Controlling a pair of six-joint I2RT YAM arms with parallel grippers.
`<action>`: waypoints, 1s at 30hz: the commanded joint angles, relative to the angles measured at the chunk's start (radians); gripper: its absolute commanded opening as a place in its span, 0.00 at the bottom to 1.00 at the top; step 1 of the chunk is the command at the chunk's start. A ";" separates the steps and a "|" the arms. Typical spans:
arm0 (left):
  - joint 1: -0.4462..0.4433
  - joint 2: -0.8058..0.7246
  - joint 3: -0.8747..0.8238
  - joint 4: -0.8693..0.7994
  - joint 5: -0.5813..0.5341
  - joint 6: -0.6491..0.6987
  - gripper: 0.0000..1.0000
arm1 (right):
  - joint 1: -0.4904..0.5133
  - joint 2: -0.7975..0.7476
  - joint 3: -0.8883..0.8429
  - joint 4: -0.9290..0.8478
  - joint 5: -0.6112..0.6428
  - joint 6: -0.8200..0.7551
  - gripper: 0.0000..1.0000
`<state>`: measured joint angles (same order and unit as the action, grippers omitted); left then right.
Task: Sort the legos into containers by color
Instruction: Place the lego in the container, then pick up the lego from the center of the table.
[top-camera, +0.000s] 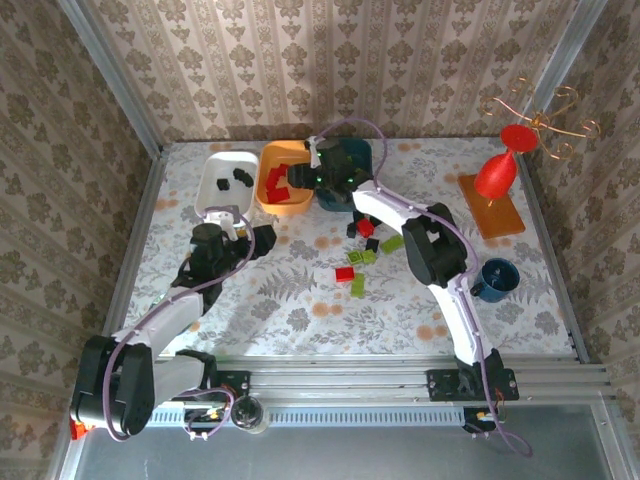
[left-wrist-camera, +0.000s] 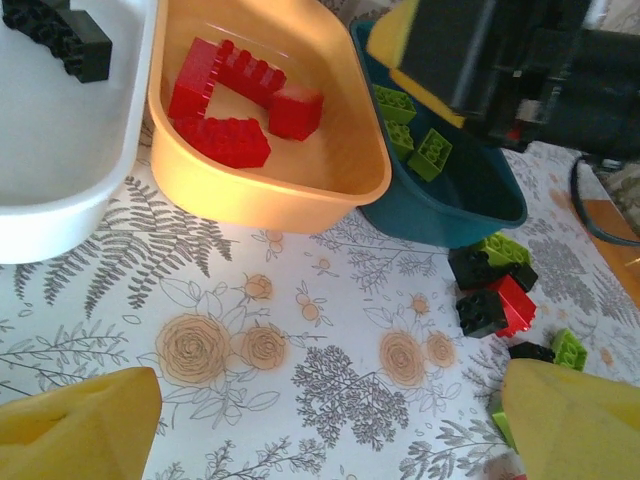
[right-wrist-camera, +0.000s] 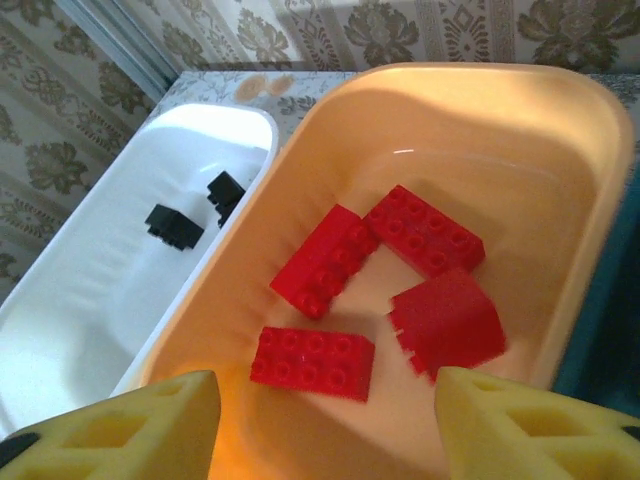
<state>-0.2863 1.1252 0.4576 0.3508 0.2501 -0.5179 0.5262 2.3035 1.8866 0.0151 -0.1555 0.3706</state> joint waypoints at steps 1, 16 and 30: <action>-0.004 0.026 0.010 0.044 0.053 -0.021 0.89 | -0.019 -0.212 -0.146 -0.008 -0.038 -0.012 0.64; -0.151 0.210 0.099 0.040 0.067 0.057 0.87 | 0.020 -0.835 -1.001 -0.203 0.301 -0.040 0.81; -0.221 0.256 0.141 0.053 0.134 0.105 0.86 | -0.107 -0.708 -0.969 -0.194 0.388 0.030 0.84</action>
<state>-0.5037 1.3945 0.5762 0.3828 0.3599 -0.4454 0.4442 1.5787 0.8677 -0.1646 0.1875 0.3695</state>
